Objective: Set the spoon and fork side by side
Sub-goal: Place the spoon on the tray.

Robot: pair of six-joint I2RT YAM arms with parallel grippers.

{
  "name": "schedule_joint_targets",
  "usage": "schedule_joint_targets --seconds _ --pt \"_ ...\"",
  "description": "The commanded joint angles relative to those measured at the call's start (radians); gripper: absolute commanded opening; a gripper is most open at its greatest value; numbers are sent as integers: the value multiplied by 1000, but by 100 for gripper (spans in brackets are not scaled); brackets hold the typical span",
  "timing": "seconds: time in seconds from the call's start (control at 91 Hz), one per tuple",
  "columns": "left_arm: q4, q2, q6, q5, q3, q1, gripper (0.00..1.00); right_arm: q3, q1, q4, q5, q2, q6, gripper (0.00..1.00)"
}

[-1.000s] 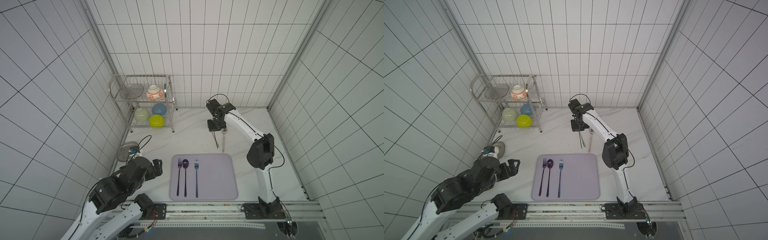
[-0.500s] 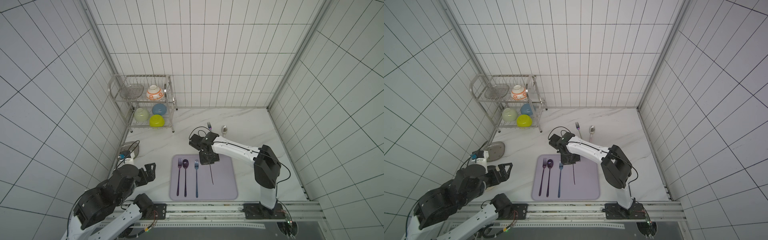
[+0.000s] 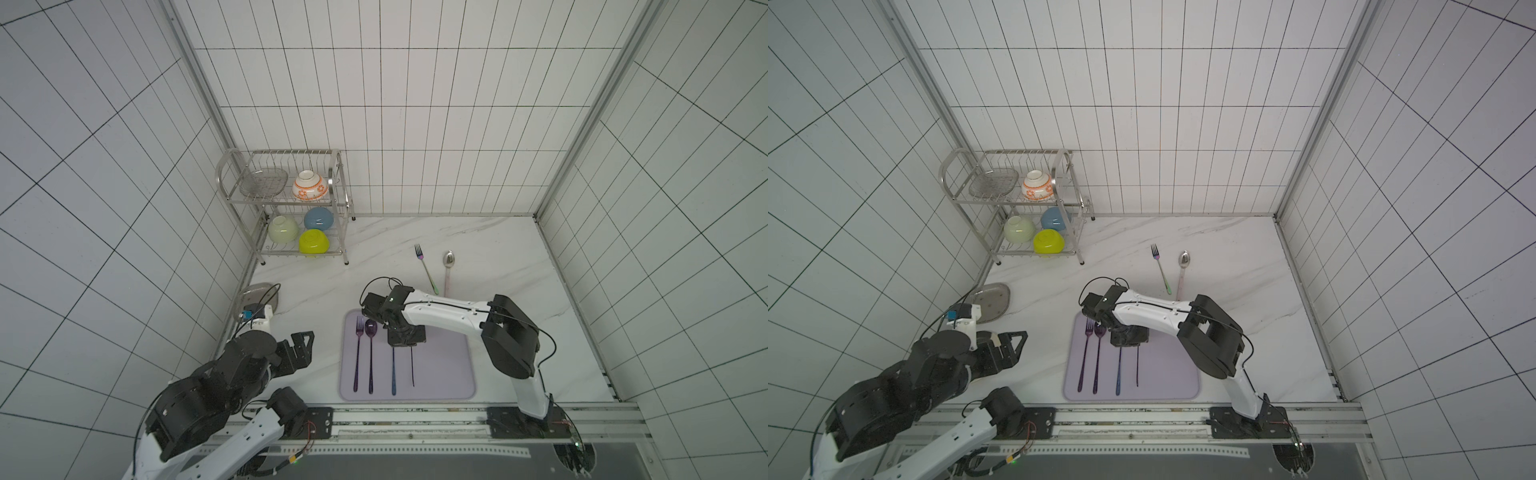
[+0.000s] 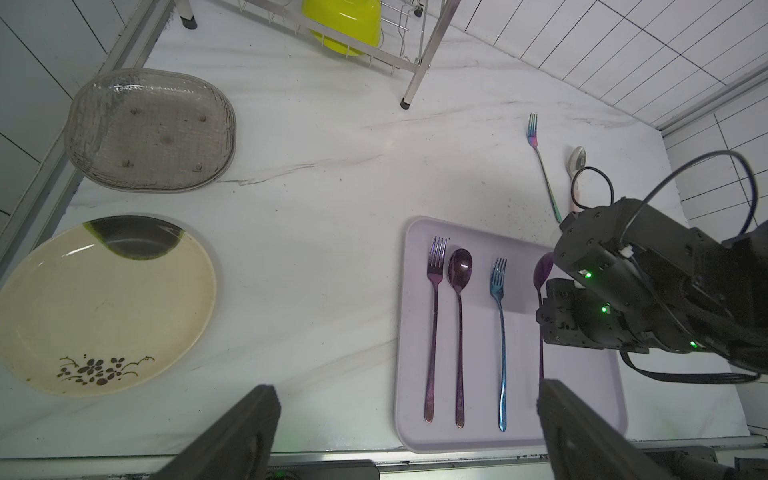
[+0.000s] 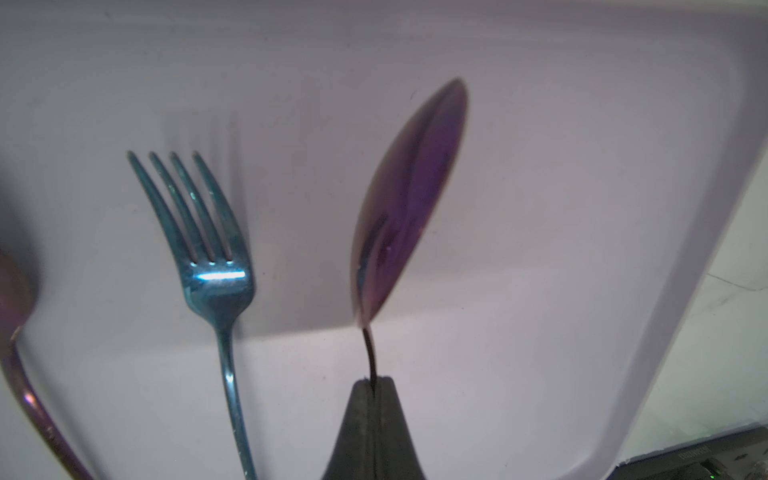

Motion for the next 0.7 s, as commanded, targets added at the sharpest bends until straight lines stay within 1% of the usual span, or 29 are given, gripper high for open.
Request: schedule_joint_targets --seconds 0.0,0.692 --pt "-13 -14 11 11 10 2 98 34 10 -26 30 21 30 0" --pt "-19 -22 -22 8 0 1 98 42 19 -31 -7 89 2 0"
